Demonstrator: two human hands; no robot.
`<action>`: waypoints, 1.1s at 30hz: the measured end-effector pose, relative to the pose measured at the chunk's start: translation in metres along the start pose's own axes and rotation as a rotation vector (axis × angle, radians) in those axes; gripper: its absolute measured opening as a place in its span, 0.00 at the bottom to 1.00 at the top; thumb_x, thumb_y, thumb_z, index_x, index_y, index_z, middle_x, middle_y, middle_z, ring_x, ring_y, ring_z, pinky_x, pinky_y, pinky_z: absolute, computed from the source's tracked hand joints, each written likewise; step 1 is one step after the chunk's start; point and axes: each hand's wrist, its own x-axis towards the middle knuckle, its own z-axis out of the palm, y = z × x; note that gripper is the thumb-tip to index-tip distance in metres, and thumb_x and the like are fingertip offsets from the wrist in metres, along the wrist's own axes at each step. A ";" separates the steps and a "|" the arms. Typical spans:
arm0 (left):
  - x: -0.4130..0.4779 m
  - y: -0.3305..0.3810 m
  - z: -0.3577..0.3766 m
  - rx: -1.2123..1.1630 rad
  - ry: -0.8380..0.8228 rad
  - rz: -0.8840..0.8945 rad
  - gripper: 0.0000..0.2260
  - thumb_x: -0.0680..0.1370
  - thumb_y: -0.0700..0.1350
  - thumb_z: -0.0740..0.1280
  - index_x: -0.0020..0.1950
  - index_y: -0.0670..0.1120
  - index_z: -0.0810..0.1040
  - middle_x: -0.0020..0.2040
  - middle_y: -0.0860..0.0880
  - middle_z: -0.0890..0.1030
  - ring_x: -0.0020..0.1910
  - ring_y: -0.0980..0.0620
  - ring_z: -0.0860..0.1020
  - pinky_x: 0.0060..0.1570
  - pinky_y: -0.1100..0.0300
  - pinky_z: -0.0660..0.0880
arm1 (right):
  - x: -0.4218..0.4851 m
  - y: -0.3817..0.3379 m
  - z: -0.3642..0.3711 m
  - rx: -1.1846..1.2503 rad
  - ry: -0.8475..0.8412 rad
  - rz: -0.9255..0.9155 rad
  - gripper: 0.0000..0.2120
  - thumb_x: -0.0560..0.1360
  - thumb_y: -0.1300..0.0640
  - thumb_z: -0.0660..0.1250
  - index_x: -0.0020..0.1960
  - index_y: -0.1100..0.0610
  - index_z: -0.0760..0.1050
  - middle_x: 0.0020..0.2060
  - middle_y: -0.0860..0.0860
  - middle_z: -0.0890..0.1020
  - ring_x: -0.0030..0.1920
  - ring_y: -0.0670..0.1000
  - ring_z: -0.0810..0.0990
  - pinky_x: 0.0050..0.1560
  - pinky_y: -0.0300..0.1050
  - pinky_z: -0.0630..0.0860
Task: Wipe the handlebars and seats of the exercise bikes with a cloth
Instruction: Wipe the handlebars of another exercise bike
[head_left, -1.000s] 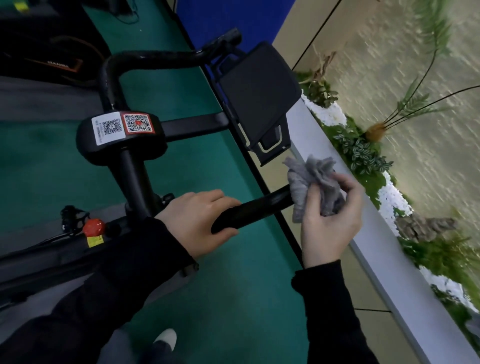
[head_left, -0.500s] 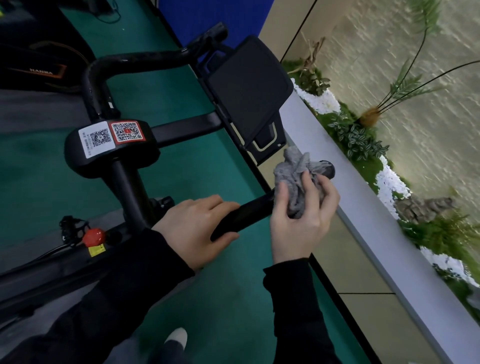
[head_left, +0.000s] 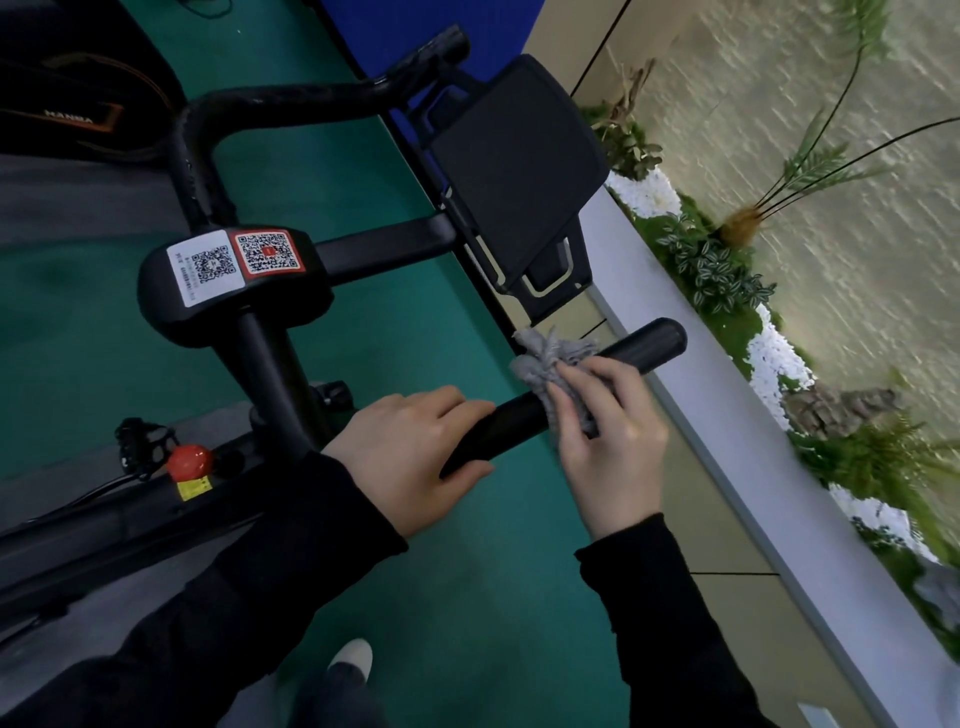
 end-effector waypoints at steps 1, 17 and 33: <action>0.000 0.000 0.000 -0.006 0.003 0.000 0.20 0.72 0.52 0.72 0.61 0.46 0.77 0.46 0.50 0.80 0.40 0.46 0.80 0.38 0.55 0.75 | 0.002 0.003 -0.001 -0.015 -0.003 -0.007 0.07 0.73 0.64 0.71 0.50 0.66 0.82 0.46 0.60 0.80 0.46 0.51 0.78 0.53 0.31 0.70; 0.001 -0.001 0.001 0.011 0.013 0.015 0.20 0.70 0.52 0.73 0.59 0.46 0.78 0.43 0.50 0.80 0.35 0.47 0.80 0.32 0.56 0.76 | 0.017 0.006 -0.011 -0.117 0.000 -0.007 0.08 0.72 0.67 0.71 0.51 0.67 0.81 0.48 0.63 0.80 0.47 0.59 0.80 0.51 0.40 0.74; 0.001 -0.002 0.001 0.015 0.017 0.017 0.19 0.71 0.52 0.73 0.58 0.46 0.78 0.43 0.50 0.80 0.35 0.46 0.79 0.34 0.54 0.76 | 0.048 0.005 -0.020 -0.214 -0.269 -0.027 0.08 0.75 0.59 0.69 0.51 0.62 0.83 0.47 0.58 0.81 0.47 0.58 0.80 0.47 0.45 0.74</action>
